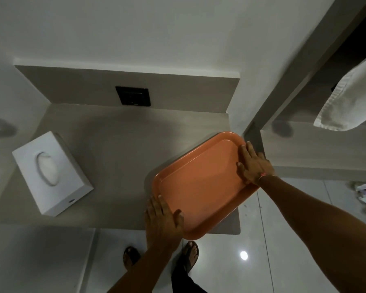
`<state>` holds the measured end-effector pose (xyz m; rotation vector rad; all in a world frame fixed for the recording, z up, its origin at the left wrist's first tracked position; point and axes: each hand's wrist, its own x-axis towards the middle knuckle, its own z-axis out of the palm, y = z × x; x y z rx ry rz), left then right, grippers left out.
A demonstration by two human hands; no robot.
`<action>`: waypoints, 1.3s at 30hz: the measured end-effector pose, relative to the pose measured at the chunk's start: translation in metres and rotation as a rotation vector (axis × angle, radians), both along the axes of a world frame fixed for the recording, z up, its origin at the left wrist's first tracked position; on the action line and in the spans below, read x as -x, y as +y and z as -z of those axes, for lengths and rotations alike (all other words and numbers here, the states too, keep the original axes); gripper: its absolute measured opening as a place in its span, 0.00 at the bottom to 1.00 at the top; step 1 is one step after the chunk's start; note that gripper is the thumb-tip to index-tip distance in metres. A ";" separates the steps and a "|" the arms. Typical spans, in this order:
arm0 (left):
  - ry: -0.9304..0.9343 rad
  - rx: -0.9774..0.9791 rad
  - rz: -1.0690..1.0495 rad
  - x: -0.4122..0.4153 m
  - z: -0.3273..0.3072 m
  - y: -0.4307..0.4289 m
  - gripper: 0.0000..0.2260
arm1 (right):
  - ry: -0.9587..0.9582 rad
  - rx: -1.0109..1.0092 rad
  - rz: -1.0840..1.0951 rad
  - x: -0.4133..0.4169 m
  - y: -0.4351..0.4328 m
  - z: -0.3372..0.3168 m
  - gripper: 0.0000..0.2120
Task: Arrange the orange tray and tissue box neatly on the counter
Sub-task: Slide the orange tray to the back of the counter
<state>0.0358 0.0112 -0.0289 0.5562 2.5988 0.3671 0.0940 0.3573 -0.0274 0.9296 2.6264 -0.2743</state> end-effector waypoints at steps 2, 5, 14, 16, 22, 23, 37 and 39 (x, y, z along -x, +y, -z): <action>-0.007 -0.037 0.006 0.004 0.000 -0.002 0.38 | -0.002 -0.008 -0.003 0.000 0.001 0.002 0.36; -0.010 -0.110 0.041 0.011 -0.001 -0.009 0.37 | 0.037 0.010 0.018 0.002 0.001 0.001 0.35; 0.035 -0.213 0.072 0.071 -0.006 -0.036 0.36 | 0.195 0.131 0.149 0.033 -0.026 -0.011 0.32; 0.032 -0.205 0.075 0.103 -0.012 -0.044 0.36 | 0.248 0.152 0.175 0.047 -0.036 -0.015 0.32; 0.157 -0.171 0.200 0.225 -0.049 -0.060 0.36 | 0.369 0.246 0.274 0.101 -0.075 -0.021 0.22; 0.170 -0.179 0.227 0.248 -0.055 -0.062 0.34 | 0.381 0.259 0.308 0.112 -0.083 -0.022 0.22; -0.069 -0.309 0.139 0.412 -0.036 -0.068 0.05 | 0.431 0.293 0.592 0.222 -0.146 -0.006 0.25; -0.087 -0.300 0.169 0.419 -0.031 -0.067 0.05 | 0.431 0.288 0.600 0.226 -0.148 -0.005 0.27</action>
